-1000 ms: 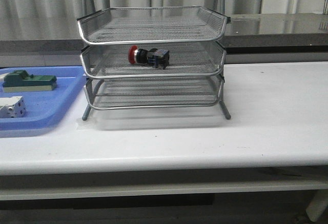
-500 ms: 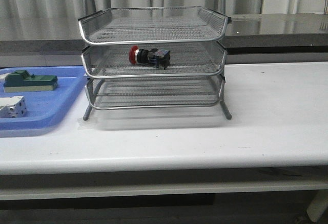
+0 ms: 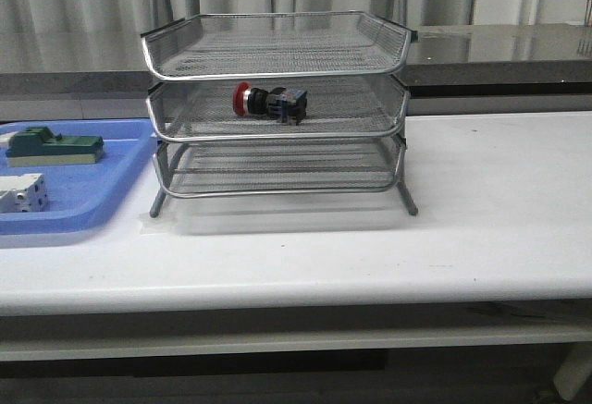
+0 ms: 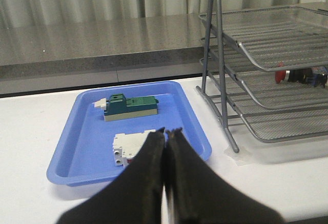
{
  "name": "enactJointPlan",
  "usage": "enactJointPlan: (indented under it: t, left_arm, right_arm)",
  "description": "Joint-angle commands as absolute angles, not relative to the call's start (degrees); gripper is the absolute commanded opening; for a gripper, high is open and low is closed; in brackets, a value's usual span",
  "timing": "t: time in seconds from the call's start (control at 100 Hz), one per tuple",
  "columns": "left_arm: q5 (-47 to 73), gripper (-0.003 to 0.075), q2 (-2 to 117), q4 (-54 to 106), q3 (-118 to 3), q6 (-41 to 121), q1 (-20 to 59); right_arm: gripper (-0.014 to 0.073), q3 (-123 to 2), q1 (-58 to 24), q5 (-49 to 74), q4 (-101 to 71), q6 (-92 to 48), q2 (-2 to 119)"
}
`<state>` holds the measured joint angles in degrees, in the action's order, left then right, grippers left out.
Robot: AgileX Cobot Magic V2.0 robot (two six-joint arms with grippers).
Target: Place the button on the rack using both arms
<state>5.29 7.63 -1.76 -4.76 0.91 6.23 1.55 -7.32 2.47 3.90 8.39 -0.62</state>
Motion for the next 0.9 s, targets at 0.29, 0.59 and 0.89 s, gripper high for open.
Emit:
enactJointPlan:
  t: [0.29,0.59,0.89]
  left_arm:
    - [-0.32,-0.0020,-2.20,-2.82,1.05,-4.51,0.52]
    - [-2.72,-0.0020,-2.20,-3.32,2.75,-5.83,-0.46]
    - [-2.72,-0.0020,-2.20,-3.32,2.75,-5.83,-0.46]
  right_arm:
    - [-0.0057,0.65,-6.98,-2.44,3.83,7.92,-1.67]
    - [-0.0057,0.59,-6.98,-2.44,3.83,7.92,-1.67]
    - [-0.0057,0.59,-6.98,-2.44,3.83,7.92,-1.67]
